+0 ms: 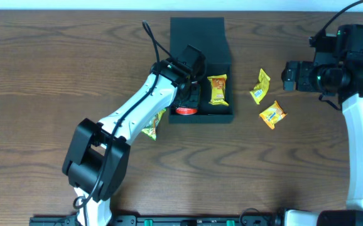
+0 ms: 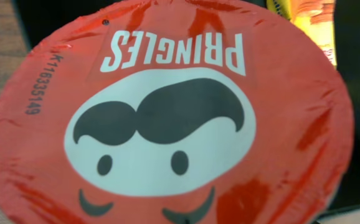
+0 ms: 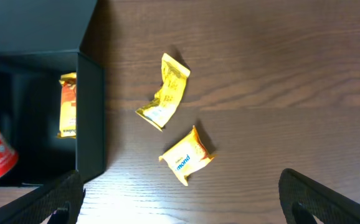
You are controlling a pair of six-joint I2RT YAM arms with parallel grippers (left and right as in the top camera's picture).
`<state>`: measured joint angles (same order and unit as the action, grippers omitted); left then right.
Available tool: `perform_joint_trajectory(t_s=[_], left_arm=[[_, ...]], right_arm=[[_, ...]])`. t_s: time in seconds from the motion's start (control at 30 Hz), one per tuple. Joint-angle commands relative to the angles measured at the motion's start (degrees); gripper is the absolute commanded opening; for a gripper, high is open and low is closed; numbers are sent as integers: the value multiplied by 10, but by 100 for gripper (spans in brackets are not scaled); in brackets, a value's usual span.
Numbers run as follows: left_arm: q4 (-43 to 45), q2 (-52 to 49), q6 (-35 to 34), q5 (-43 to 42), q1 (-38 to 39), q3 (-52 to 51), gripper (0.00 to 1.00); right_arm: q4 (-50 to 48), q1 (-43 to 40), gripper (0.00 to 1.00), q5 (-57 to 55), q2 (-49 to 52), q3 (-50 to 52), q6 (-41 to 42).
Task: Pack container
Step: 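Lower the Pringles can upright into the box beside the cookie packet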
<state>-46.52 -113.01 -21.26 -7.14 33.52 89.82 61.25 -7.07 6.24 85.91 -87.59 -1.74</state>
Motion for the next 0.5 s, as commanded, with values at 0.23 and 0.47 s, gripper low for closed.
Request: perform_joint_trajectory(t_s=[0.23, 0.47], left_arm=[[-33, -13, -21, -15, -1, 11, 50], [-45, -13, -22, -20, -1, 11, 61]], right_arm=[[-3, -4, 99, 27, 7, -8, -4], [-4, -4, 99, 31, 7, -8, -4]])
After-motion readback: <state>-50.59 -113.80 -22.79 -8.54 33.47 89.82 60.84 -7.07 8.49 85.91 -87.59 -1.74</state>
